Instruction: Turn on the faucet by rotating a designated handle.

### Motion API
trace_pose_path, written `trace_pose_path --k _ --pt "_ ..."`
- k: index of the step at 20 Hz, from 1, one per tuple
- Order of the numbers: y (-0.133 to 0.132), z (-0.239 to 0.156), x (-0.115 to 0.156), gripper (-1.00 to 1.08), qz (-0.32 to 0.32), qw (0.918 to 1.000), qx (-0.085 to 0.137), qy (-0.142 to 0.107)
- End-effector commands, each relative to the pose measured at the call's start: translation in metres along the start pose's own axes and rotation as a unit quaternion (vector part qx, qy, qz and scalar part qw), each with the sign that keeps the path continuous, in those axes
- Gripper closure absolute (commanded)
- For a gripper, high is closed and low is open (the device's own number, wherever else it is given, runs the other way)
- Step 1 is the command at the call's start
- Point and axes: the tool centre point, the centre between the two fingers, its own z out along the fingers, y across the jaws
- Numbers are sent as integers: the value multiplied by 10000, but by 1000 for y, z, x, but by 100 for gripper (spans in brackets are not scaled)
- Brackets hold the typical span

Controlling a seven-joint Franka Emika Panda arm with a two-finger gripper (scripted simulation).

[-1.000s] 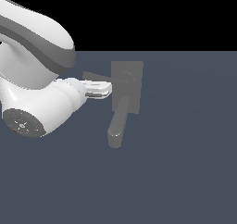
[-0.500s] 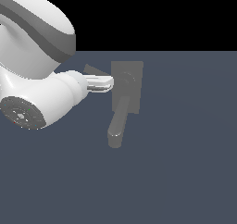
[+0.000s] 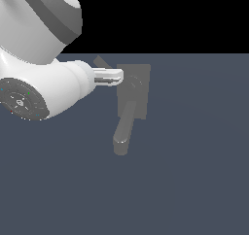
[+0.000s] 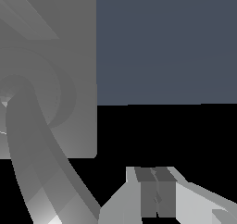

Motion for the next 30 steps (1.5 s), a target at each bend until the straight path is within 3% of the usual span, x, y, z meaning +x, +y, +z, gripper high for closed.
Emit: trace_pose_path --k 1,3,4,24,25,26,30 --pt "-2 2 -17 108 22 10000 -9 -71" --pt "-3 2 -21 108 23 10000 -10 -73" --pt "-4 1 -8 108 6 10000 7 4" --pt "-55 1 -65 108 23 10000 -10 -73" --pt "-55 1 -65 108 23 10000 -10 -73" --pt "-52 -2 -46 108 -1 10000 -7 63" --pt "-68 -1 -53 108 5 10000 -8 34"
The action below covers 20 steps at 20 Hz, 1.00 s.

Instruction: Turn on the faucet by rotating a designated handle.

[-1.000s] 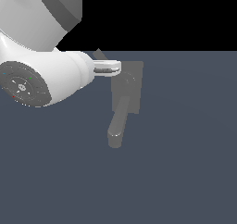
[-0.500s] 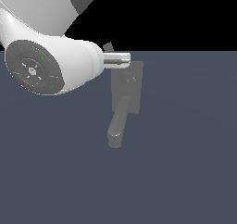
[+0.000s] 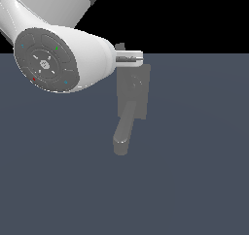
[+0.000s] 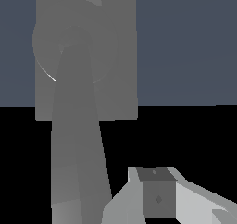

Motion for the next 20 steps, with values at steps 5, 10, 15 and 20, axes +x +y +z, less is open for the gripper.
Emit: trace_pose_path --k 5,10,15,20 --pt "-33 3 -14 108 14 9999 67 -76" --pt "-53 3 -23 108 20 9999 66 -115" --pt "-69 4 -30 108 25 9999 66 -147" --pt "-74 -2 -7 108 250 9996 94 -132"
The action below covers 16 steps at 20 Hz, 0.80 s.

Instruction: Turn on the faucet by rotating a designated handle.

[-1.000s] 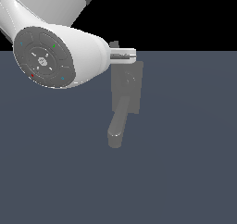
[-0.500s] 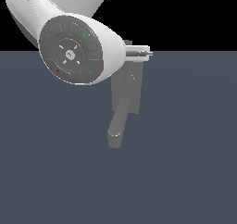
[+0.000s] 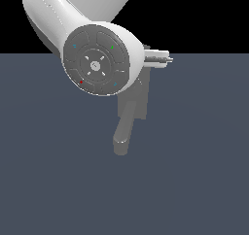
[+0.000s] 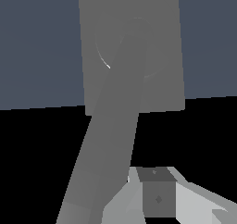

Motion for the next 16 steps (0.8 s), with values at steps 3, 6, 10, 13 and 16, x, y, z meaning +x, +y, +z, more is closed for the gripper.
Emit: trace_pose_path --k 3,6,10,13,16 --pt "-22 4 -1 108 -48 10000 34 -19" --pt "-35 5 -2 108 -93 10000 27 -22" --pt "-51 6 -3 108 -153 9999 19 -26" --pt "-63 8 -4 108 -198 9998 13 -30" --pt "-70 9 -5 108 -227 9997 9 -33"
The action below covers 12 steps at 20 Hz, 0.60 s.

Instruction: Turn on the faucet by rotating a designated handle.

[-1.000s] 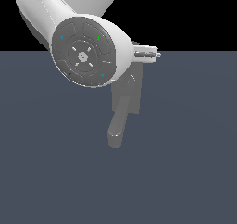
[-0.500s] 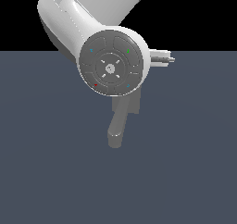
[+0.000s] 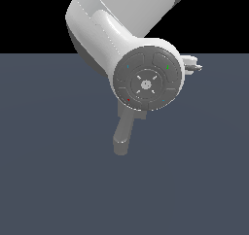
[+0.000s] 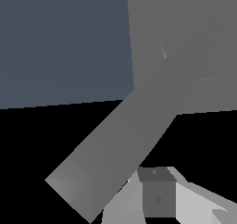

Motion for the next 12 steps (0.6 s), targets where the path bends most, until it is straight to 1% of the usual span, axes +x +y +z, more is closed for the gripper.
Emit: trace_pose_path --k 1,12 --pt "0 3 -4 108 -17 9999 -108 -61" --pt "-33 7 21 108 -207 9996 -164 50"
